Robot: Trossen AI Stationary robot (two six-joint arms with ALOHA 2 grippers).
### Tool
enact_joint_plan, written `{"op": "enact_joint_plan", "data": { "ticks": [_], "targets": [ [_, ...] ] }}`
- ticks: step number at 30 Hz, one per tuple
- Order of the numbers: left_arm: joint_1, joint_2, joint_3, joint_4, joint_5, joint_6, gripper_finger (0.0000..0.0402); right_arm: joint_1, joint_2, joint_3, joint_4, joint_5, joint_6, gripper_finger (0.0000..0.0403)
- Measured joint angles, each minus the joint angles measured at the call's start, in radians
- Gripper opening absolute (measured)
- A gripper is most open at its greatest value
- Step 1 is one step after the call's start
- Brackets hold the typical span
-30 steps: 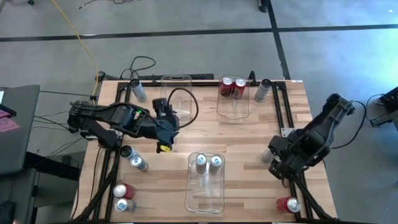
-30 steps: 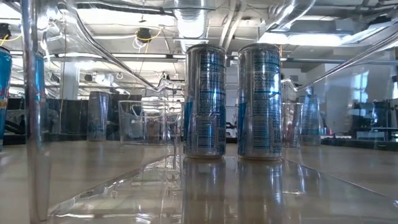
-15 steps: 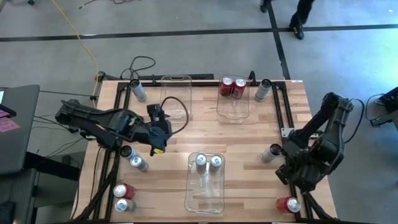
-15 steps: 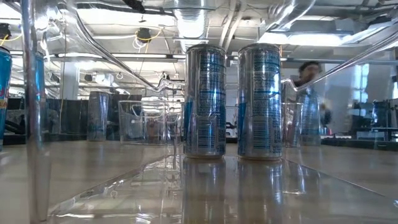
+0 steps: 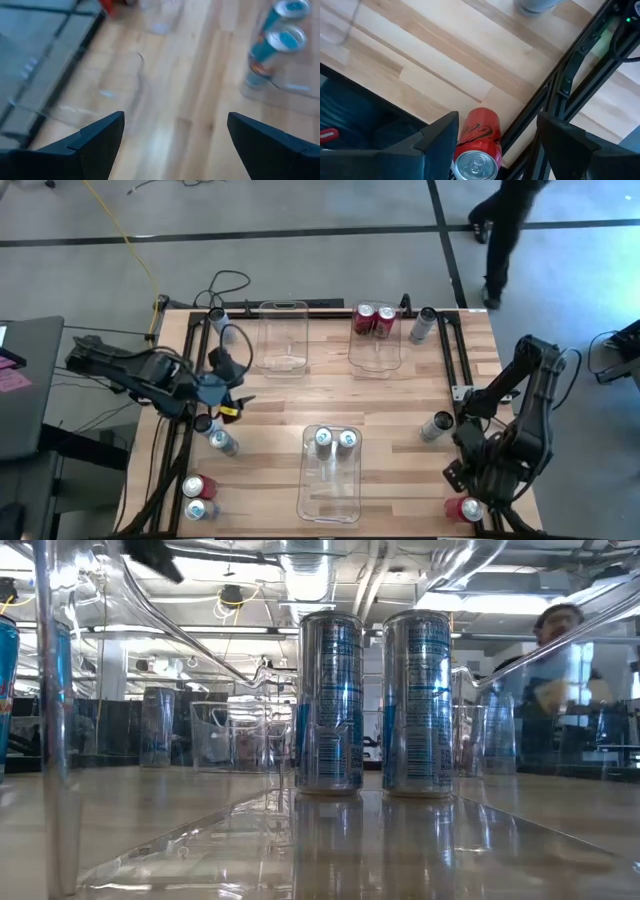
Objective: Sort soda cans
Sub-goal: Put the top blue soda can into the bottom transparent bin
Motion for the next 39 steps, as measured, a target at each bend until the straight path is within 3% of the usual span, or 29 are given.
{"op": "enact_joint_plan", "data": {
  "ticks": [6,16,21,27,39],
  "targets": [
    [-0.089,0.02,-0.033,-0.092,0.084,-0.202,0.0351,-0.01,0.008,0.0,-0.002,0.0,-0.064,0.0285],
    [-0.227,0.177,-0.033,-0.141,0.302,-0.219,0.0346,-0.068,0.008,0.0,-0.023,0.059,-0.188,0.0285],
    [-0.235,0.219,-0.033,-0.204,0.344,-0.203,0.0345,-0.097,0.008,0.0,-0.023,0.088,-0.225,0.0285],
    [-0.235,0.22,-0.033,-0.229,0.465,-0.252,0.0345,-0.122,0.008,0.0,-0.024,0.091,-0.255,0.0285],
    [-0.264,0.219,-0.086,-0.267,0.475,-0.271,0.0345,-0.141,0.008,0.0,-0.023,0.139,-0.28,0.0285]
  ]
}}
